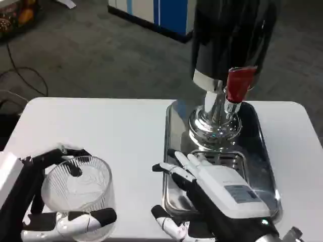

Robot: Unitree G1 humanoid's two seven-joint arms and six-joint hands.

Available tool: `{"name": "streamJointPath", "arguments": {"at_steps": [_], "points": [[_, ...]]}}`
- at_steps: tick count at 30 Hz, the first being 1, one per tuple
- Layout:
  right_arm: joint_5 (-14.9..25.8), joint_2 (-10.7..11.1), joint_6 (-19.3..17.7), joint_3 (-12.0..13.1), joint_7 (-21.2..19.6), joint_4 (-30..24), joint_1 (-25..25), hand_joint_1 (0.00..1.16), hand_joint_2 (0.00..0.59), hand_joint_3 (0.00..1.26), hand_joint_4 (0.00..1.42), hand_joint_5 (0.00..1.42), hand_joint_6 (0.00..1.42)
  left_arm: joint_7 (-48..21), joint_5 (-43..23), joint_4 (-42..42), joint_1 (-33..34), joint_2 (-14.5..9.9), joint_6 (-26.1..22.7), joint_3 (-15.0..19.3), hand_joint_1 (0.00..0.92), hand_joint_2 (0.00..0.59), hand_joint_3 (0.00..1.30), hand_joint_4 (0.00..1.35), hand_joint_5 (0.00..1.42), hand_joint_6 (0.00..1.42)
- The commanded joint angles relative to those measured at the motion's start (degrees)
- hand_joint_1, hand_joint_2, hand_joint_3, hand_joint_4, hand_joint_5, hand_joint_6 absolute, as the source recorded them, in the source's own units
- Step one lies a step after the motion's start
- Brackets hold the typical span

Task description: Grasp the cup under the faucet to collect the drink, then remove the cup.

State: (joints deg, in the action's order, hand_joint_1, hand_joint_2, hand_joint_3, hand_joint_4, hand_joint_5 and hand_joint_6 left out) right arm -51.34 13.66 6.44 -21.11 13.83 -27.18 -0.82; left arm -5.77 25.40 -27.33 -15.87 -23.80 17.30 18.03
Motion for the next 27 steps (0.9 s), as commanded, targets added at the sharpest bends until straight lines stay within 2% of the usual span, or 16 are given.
{"name": "streamJointPath", "arguments": {"at_steps": [1,14,27], "points": [[-0.30,-0.04,0.39,0.07,0.29,0.18,-0.22,0.39,0.438,0.18,0.00,0.00,0.00,0.69,-0.46,0.21,0.74,-0.50,0.68,0.36,0.585,0.000,1.02,1.12,1.28,1.42],[0.07,0.84,0.47,1.23,0.28,-1.17,1.61,0.39,0.438,0.18,0.00,0.00,0.00,0.67,0.13,0.33,1.90,-0.16,0.63,-1.66,0.585,0.000,1.02,1.12,1.28,1.42],[2.18,2.97,0.90,6.66,0.90,-4.83,5.22,0.39,0.428,0.18,0.00,0.00,0.00,0.85,1.14,0.79,4.84,0.17,-0.37,-4.21,0.585,0.000,1.02,1.12,1.28,1.42]]}}
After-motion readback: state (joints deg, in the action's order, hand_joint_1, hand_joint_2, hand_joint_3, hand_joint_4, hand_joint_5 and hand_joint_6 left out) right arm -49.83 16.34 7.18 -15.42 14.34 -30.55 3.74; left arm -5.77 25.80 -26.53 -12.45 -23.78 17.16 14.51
